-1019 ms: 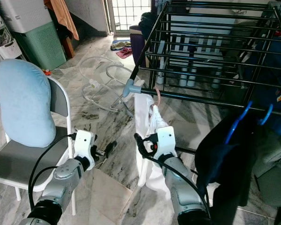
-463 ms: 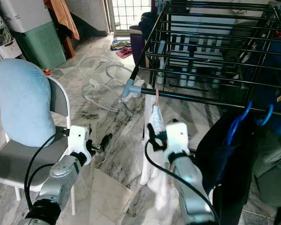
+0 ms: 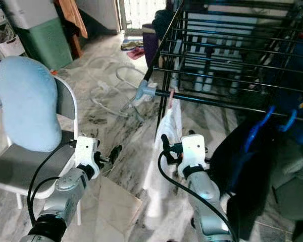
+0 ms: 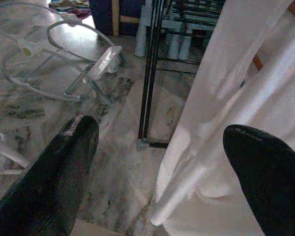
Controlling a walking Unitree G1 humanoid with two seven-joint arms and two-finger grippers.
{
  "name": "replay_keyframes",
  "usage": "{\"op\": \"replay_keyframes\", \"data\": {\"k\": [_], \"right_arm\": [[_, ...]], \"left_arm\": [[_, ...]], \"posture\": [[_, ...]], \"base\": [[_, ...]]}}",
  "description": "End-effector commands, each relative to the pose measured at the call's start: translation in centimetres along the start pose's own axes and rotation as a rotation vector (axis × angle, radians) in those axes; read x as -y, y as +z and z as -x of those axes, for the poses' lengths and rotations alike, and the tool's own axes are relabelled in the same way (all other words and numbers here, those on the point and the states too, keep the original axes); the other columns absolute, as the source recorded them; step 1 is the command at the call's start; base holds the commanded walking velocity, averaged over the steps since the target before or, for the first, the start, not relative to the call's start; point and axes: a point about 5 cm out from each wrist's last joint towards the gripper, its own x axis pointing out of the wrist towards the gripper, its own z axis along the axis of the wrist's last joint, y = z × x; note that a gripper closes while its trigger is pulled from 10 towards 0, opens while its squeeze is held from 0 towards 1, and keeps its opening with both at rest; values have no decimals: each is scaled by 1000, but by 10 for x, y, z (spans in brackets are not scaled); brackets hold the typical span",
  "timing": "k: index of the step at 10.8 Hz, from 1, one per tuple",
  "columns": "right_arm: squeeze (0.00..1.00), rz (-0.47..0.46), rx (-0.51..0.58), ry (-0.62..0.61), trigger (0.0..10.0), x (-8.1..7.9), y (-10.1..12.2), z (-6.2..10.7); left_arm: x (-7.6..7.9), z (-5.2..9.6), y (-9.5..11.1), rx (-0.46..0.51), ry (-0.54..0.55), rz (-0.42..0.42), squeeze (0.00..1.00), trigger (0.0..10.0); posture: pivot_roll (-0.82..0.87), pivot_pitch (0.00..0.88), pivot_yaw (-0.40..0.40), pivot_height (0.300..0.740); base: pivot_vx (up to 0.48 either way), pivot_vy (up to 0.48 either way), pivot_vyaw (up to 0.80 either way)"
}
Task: Hang hanger
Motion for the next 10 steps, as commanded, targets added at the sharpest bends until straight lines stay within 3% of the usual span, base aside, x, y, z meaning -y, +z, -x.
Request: {"op": "replay_keyframes", "data": {"k": [1, 7, 10], "right_arm": [[0, -2, 6, -6, 10000, 1, 4, -2], [0, -23, -15, -60, 10000, 15, 1, -10], [0, -32, -69, -72, 10000, 18, -8, 1]], "left_arm": [[-2, -1, 2, -2, 7, -1, 0, 10000], [-4, -6, 4, -6, 16, 0, 0, 10000], [2, -2, -2, -7, 21, 38, 0, 10000]], "posture": [[-170, 1, 41, 740], [-152, 11, 25, 740], [-185, 32, -8, 740]], "base": [[-322, 0, 0], [-336, 0, 0], [-216, 0, 0]]}}
